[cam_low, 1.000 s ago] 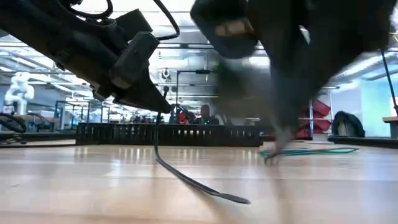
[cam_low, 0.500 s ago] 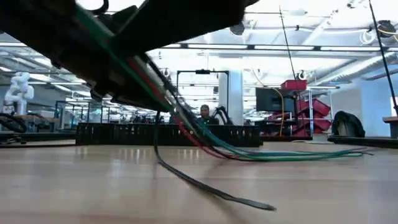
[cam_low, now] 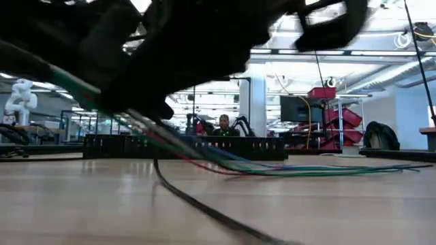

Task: Ziptie cables
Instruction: Wrap the cable wires with zip tie

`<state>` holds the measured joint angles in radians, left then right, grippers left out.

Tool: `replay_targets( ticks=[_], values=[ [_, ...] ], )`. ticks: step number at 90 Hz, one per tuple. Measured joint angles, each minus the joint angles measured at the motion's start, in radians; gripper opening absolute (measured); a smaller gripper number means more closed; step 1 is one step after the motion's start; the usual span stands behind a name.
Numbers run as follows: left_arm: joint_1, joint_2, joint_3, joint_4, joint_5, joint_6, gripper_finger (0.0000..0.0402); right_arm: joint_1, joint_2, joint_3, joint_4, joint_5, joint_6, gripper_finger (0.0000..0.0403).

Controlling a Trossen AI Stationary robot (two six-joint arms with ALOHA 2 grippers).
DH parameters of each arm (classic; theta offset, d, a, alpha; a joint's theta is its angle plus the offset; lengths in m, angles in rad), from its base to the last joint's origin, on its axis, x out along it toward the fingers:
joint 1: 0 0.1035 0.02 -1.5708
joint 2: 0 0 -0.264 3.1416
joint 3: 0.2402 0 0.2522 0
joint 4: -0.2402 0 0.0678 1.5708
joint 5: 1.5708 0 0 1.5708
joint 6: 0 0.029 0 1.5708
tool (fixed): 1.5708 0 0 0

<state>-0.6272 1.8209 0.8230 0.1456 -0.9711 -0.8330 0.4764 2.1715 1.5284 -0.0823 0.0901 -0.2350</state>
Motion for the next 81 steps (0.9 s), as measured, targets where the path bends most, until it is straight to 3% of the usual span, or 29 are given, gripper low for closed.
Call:
replay_targets(
  ticks=[13, 35, 46, 72, 81],
  values=[
    [-0.007, 0.014, 0.0, 0.032, -0.016, -0.002, 0.0, 0.021, 0.0, 0.0, -0.006, 0.114, -0.024, 0.0101],
    [-0.011, 0.024, 0.0, 0.031, -0.033, -0.034, 0.0, 0.026, -0.001, 0.0, -0.118, 0.118, 0.063, 0.0134],
    [-0.007, 0.024, 0.0, 0.032, -0.033, -0.026, 0.0, 0.057, -0.001, 0.0, -0.21, 0.078, 0.093, 0.0117],
    [0.022, 0.024, 0.0, 0.028, -0.027, -0.008, 0.0, 0.043, 0.0, 0.0, -0.085, -0.212, 0.009, 0.0016],
    [0.028, 0.022, 0.0, -0.025, -0.013, 0.021, 0.0, 0.005, 0.014, 0.0, -0.066, -0.297, 0.003, 0.0006]
  ],
)
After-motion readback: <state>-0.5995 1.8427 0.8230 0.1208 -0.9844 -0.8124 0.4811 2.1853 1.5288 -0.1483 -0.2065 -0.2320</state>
